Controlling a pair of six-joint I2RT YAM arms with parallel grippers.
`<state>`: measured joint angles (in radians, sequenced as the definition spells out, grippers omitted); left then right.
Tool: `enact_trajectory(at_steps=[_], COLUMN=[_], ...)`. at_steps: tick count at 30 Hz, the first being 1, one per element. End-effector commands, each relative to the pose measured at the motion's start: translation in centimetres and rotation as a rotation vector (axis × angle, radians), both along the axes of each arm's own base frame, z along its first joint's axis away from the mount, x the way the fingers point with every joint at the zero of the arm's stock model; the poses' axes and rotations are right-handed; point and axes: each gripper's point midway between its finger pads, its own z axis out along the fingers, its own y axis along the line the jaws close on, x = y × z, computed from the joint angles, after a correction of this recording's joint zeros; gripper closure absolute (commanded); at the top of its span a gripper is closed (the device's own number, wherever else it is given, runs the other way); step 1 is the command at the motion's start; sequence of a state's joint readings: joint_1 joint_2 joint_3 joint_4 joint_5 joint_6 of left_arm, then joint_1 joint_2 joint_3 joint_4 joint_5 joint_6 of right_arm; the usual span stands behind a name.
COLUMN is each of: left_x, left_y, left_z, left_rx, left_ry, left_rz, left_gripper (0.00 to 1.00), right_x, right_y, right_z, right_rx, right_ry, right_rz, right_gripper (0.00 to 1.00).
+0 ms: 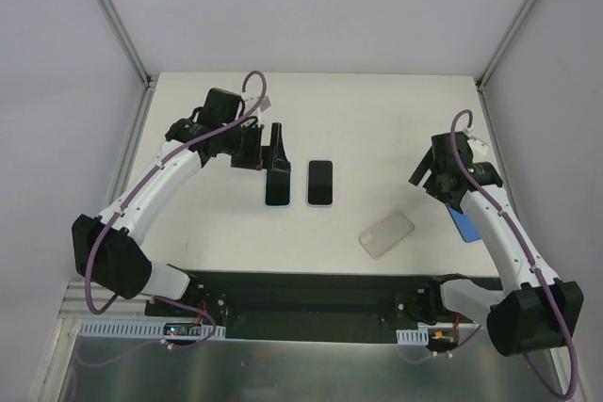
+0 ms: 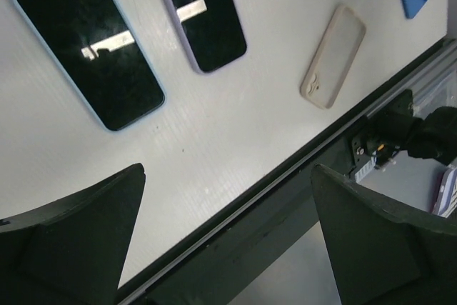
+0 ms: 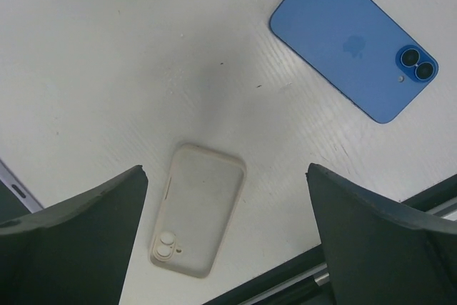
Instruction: Put the phone into the phone case
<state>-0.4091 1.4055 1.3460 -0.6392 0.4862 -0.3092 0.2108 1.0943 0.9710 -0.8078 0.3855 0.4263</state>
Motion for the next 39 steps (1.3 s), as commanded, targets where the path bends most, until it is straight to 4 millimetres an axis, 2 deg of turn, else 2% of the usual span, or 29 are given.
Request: enact_trajectory(at_steps=[1,2,3,5,8,9,11,12,13,15,18,19,20,22,23,24,27,30,34,39], left_x=[-3.2,-3.7,-3.9,-4.1,-3.7,-3.7,-3.9,-3.8,-3.8,-3.5,-3.3,-3.2,-2.9,-2.6,-2.5,-2.5,-2.3,-2.2,-2.1,-2.1], left_y=[0.8,1.2,1.7,2.3,2.9,3.0,2.9,2.8,2.9,3.3,4.2,4.5,5.0,5.6,6.1,6.3,6.7,7.3,7.6,7.9], left_z=[-2.5,-3.3,-3.2,-3.4,-2.6,-2.3,-1.8,-1.6,-1.5,-1.2,-0.7,-0.5,-0.2,0.0,0.1,0.3,0.7,0.9,1.0,1.0], left_rx=[0.018,0.033,0.045,0.067,0.083,0.081,0.057,0.047,0.051,0.063,0.090,0.096,0.110,0.128,0.143,0.146,0.151,0.166,0.168,0.179], left_ry=[0.061,0.071,0.048,0.035,-0.011,-0.022,-0.030,-0.039,-0.043,-0.067,-0.112,-0.126,-0.153,-0.175,-0.192,-0.200,-0.225,-0.245,-0.255,-0.259], left_rz=[-0.064,-0.062,-0.050,-0.025,0.004,0.013,0.033,0.033,0.039,0.057,0.103,0.117,0.144,0.172,0.197,0.204,0.229,0.253,0.267,0.279], left_gripper=[0.01,0.01,0.01,0.01,0.01,0.01,0.01,0.01,0.01,0.01,0.01,0.01,0.01,0.01,0.01,0.01,0.01,0.01,0.01,0.01], right_x=[0.5,0.4,0.8,0.8,2.3,3.2,3.6,4.2,5.0,5.3,4.6,3.8,3.7,2.1,0.8,0.5,1.0,-0.6,-1.4,-1.7], right_y=[-0.4,-1.0,-0.5,0.2,1.9,1.5,0.7,1.2,1.9,3.7,6.0,7.3,7.6,10.1,10.5,11.2,12.0,13.0,12.9,12.8], right_z=[-1.8,-2.3,-2.7,-3.1,-3.4,-2.7,-2.8,-2.4,-1.7,-1.9,-2.4,-3.1,-2.7,-3.2,-4.3,-4.1,-4.6,-5.7,-8.6,-10.4], right_rx=[-0.008,-0.001,0.041,0.093,0.111,0.056,-0.055,-0.061,-0.107,-0.098,-0.178,-0.172,-0.241,-0.230,-0.236,-0.270,-0.330,-0.311,-0.325,-0.330], right_ry=[0.085,0.118,0.150,0.182,0.161,0.151,0.212,0.210,0.204,0.216,0.222,0.222,0.187,0.127,0.127,0.077,0.046,0.093,0.230,0.298], right_rz=[0.051,0.037,0.030,0.015,0.190,0.238,0.343,0.398,0.548,0.718,1.040,1.141,1.270,1.489,1.587,1.681,1.749,1.862,1.924,1.947], right_gripper=[0.07,0.09,0.13,0.15,0.18,0.18,0.18,0.17,0.17,0.16,0.14,0.14,0.15,0.14,0.14,0.14,0.14,0.15,0.16,0.18])
